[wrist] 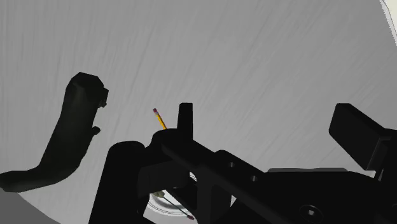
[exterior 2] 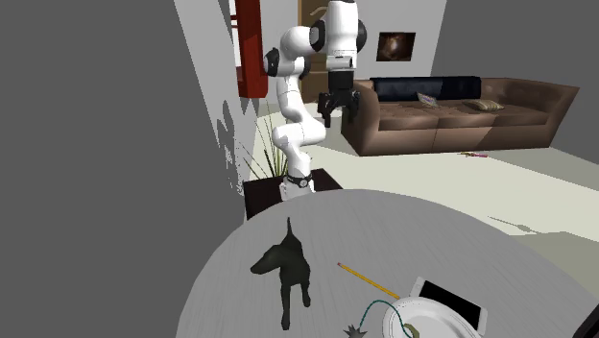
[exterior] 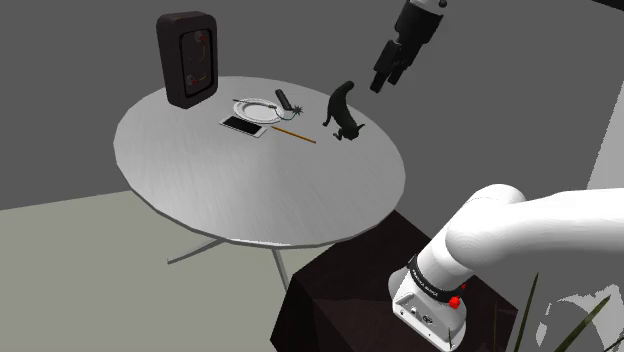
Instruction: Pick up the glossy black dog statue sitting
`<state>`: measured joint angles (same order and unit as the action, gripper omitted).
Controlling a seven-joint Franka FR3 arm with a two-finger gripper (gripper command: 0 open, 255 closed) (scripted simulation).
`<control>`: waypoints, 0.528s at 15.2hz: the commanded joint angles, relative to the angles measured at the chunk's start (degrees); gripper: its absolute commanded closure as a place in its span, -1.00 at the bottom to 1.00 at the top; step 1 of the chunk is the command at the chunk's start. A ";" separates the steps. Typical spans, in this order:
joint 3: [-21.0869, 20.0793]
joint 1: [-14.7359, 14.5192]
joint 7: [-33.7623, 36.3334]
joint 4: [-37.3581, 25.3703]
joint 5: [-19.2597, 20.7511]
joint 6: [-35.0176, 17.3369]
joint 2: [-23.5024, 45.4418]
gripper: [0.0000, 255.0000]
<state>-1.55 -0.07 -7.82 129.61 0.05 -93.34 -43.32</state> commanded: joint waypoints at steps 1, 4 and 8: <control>0.00 0.00 0.00 0.00 0.00 0.00 0.00 -1.00; 1.56 0.98 -1.62 2.23 1.68 -4.43 2.62 -1.00; 3.67 2.36 -3.60 4.28 3.83 -10.39 6.99 -1.00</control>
<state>1.41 1.88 -10.71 133.64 3.25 -102.17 -37.69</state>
